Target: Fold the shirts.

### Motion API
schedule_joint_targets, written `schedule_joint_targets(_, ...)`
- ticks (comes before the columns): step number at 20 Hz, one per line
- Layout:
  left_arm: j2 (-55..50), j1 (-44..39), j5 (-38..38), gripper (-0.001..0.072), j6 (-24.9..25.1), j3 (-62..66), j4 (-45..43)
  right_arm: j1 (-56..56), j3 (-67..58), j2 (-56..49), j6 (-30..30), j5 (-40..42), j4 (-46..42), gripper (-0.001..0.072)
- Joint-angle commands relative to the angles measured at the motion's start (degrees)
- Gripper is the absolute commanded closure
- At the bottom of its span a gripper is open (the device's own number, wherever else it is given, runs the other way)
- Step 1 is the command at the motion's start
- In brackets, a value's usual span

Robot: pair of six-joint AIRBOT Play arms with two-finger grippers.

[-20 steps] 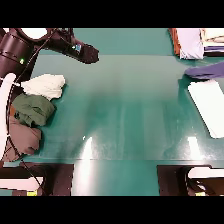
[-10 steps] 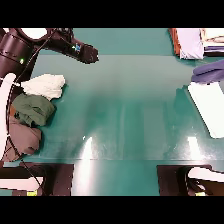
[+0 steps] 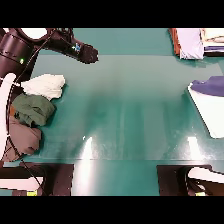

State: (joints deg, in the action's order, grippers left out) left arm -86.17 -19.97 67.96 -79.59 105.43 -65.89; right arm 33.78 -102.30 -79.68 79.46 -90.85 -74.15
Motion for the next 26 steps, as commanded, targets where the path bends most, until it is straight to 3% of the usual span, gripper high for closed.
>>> schedule_joint_targets(1, -0.02, -0.04, 0.04, 0.0685, 0.15, -0.02, 0.0, 0.04, 6.84, 2.71, 4.17, -4.48, -14.99, 0.0276)
schedule_joint_targets(3, 0.0, -0.04, 0.07, 0.0686, 0.59, -0.02, -0.02, 0.04, 11.87, 4.9, 7.1, -4.96, -21.81, 0.0123)
schedule_joint_targets(7, -0.02, -0.04, 0.02, 0.0685, 0.57, -0.02, -0.02, 0.55, 18.53, 8.55, 8.0, -3.37, -22.1, 0.0109)
schedule_joint_targets(9, -0.02, -0.04, -0.09, 0.0686, 0.55, -0.02, 0.0, 0.13, 19.04, 8.81, 8.15, -3.54, -14.99, 0.0122)
schedule_joint_targets(13, 0.0, -0.04, 0.98, 0.0685, 0.31, -0.02, 0.31, -3.28, 19.04, 8.76, 8.11, -2.58, 9.38, 0.0162)
schedule_joint_targets(16, 0.0, -0.04, 0.94, 0.0685, 0.31, -0.02, 0.31, -10.03, 19.04, 8.76, 7.85, -1.57, 15.43, 0.0165)
schedule_joint_targets(17, 0.0, -0.04, 0.81, 0.0685, 0.28, -0.02, 0.31, -12.61, 19.04, 8.76, 7.19, -1.44, 15.63, 0.0276)
schedule_joint_targets(19, 0.0, -0.04, 0.15, 0.0685, 0.31, -0.02, 0.31, -17.11, 19.04, 8.76, 5.14, -1.09, 15.65, 0.0673)
schedule_joint_targets(26, 0.0, -0.04, -0.04, 0.0685, 0.31, -0.02, 0.31, -25.22, 19.04, 8.76, 3.8, -1.05, 15.65, 0.0695)
